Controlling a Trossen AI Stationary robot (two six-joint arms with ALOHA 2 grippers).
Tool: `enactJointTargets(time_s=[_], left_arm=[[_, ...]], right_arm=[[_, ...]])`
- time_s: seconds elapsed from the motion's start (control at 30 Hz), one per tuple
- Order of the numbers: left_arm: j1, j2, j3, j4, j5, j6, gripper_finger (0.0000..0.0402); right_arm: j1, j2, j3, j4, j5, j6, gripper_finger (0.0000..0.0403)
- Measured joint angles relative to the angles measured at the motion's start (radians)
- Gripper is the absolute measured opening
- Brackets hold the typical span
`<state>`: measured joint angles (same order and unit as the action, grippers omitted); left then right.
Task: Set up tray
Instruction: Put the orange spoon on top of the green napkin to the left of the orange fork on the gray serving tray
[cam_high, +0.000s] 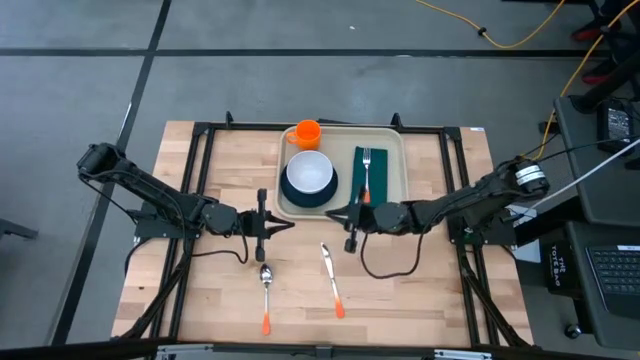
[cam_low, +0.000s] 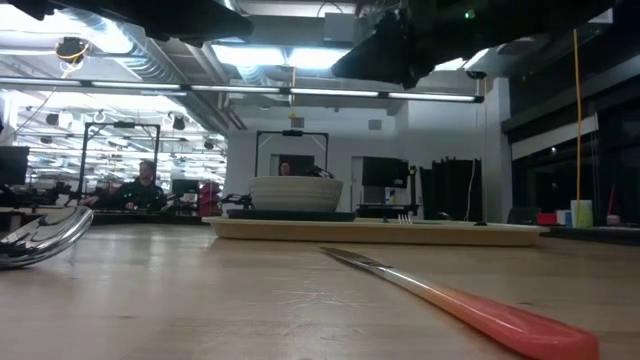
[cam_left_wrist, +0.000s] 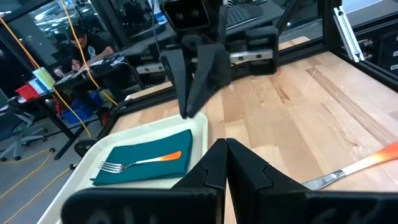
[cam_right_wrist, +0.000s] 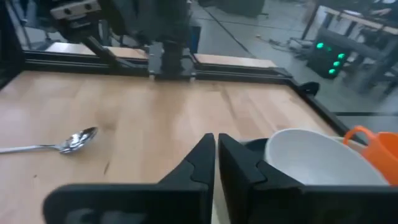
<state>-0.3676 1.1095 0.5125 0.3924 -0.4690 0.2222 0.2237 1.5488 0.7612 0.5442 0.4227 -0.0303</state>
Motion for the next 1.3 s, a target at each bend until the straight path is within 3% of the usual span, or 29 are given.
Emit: enactJointTargets(time_s=[0.33, 0.57, 0.77, 1.13, 1.3], left_arm=[[0.0, 0.0, 0.0, 0.0, 0.052, 0.001, 0.0002], [-0.068, 0.0, 0.002, -0.049, 0.067, -0.085, 0.0002], [-0.171, 0.009, 0.091, -0.389, -0.046, -0.345, 0.0001], [-0.297, 0.167, 0.375, -0.939, 0.053, -0.746, 0.0003], [-0.3, 0.195, 0.406, -1.001, 0.137, -0.861, 0.0003]], right_arm=[[0.0, 0.039, 0.0, 0.022, -0.017, 0.032, 0.0029], [0.04, 0.041, 0.0, 0.011, -0.144, -0.005, 0.0006], [0.09, 0.041, 0.0, -0.011, -0.106, -0.032, 0.0004], [0.093, 0.041, 0.0, -0.011, -0.102, -0.03, 0.0007], [0.093, 0.041, 0.0, -0.011, -0.102, -0.071, 0.001]])
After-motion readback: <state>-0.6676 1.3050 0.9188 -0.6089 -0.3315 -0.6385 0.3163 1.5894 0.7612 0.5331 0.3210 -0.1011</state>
